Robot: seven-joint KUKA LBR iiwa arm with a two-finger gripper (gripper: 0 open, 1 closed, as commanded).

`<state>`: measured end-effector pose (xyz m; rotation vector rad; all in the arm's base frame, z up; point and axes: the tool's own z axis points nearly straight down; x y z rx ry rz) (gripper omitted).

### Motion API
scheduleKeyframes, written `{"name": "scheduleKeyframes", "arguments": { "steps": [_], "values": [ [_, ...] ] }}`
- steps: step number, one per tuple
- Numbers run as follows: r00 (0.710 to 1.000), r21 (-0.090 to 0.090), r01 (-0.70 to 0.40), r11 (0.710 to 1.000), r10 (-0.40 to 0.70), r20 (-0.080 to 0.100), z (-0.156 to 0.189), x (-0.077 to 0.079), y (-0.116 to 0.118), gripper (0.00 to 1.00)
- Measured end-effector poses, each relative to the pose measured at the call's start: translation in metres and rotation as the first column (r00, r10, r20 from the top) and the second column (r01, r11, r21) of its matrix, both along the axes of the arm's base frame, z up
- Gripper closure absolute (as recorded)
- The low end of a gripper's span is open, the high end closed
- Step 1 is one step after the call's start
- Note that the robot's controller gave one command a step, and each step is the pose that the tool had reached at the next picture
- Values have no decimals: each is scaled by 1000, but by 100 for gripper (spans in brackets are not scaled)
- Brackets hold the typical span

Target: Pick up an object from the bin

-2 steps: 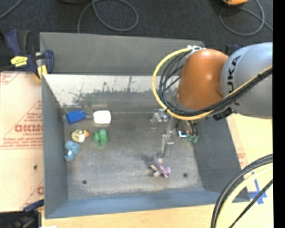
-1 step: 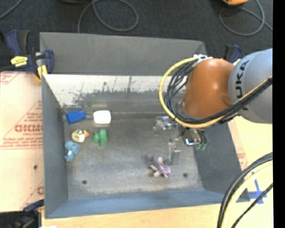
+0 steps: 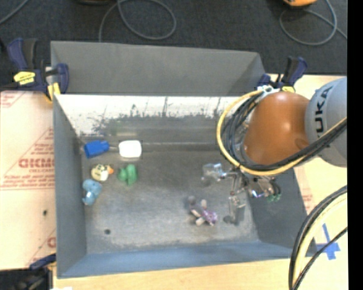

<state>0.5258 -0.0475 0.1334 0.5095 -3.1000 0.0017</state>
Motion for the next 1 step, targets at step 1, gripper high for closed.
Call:
{"name": "scheduleKeyframes", "arguments": {
  "steps": [1],
  "values": [
    [991, 0, -131, 991, 131, 9, -35, -16, 4, 0]
  ]
}}
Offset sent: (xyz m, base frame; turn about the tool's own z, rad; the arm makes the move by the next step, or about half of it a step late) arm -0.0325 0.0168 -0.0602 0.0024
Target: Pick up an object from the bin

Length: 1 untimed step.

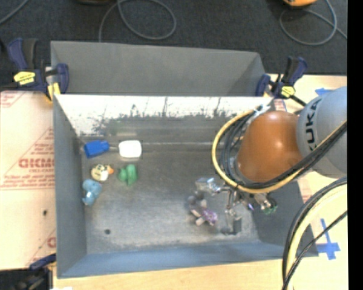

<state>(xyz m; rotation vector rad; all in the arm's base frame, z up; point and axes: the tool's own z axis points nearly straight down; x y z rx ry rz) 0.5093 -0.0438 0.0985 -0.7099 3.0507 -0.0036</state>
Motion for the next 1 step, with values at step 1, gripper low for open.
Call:
{"name": "scheduleKeyframes", "arguments": {
  "steps": [1],
  "values": [
    [991, 0, 133, 991, -133, -7, -25, -15, 13, 100]
  ]
}}
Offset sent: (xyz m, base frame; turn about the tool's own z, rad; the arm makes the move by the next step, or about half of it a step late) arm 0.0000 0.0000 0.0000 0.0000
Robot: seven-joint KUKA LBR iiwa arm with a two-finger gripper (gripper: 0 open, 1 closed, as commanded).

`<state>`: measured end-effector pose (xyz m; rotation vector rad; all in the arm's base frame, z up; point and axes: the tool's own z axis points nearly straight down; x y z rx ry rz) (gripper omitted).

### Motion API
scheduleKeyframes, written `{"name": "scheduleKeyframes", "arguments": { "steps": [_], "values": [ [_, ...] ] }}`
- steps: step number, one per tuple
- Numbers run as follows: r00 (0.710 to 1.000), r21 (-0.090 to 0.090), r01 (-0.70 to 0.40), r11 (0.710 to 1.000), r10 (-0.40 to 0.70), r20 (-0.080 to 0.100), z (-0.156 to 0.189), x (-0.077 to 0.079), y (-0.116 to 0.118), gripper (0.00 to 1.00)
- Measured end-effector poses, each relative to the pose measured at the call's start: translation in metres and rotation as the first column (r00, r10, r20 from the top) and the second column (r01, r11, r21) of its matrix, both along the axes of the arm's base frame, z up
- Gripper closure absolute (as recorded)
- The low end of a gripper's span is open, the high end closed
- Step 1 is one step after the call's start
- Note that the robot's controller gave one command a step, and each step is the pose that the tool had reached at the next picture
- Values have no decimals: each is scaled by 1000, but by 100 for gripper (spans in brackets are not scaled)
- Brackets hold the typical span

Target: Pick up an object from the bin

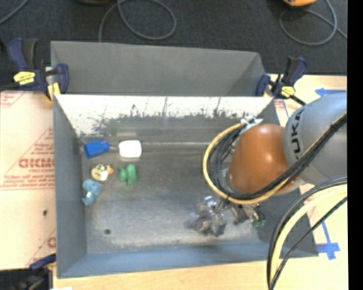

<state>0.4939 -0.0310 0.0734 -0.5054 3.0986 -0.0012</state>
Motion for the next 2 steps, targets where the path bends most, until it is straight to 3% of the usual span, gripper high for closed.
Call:
{"name": "scheduleKeyframes", "arguments": {
  "steps": [1, 2],
  "values": [
    [1000, 0, -1, 1000, 1, 0, 0, 0, 0, 100],
    [1000, 0, -13, 1000, 13, 3, 119, 6, 4, 100]
  ]
}}
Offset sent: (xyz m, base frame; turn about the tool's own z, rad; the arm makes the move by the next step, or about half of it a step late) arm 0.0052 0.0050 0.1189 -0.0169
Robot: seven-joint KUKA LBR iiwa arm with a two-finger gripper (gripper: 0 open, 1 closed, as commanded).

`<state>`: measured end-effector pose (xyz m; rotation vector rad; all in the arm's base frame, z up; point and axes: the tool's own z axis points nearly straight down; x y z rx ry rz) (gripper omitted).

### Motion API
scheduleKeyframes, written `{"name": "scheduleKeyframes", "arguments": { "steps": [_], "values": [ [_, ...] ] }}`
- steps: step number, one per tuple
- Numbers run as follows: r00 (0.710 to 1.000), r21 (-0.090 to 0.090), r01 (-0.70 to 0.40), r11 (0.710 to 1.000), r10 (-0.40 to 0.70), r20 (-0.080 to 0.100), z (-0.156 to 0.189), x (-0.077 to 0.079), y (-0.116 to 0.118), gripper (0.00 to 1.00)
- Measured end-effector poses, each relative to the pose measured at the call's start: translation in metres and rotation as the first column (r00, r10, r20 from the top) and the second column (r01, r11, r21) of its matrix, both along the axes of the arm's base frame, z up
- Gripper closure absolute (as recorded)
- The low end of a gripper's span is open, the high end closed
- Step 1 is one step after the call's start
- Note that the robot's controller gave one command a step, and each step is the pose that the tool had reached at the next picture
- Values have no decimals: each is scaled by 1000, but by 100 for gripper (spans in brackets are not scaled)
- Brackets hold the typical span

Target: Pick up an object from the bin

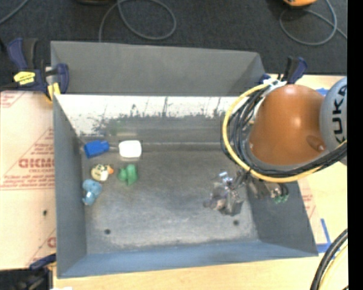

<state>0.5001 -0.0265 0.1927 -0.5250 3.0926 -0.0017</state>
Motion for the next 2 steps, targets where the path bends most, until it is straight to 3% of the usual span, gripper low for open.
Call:
{"name": "scheduleKeyframes", "arguments": {
  "steps": [1, 2],
  "values": [
    [1000, 0, 0, 1000, 0, 0, 0, 0, 0, 100],
    [1000, 0, -20, 1000, 20, -5, 46, 1, -1, 100]
  ]
}}
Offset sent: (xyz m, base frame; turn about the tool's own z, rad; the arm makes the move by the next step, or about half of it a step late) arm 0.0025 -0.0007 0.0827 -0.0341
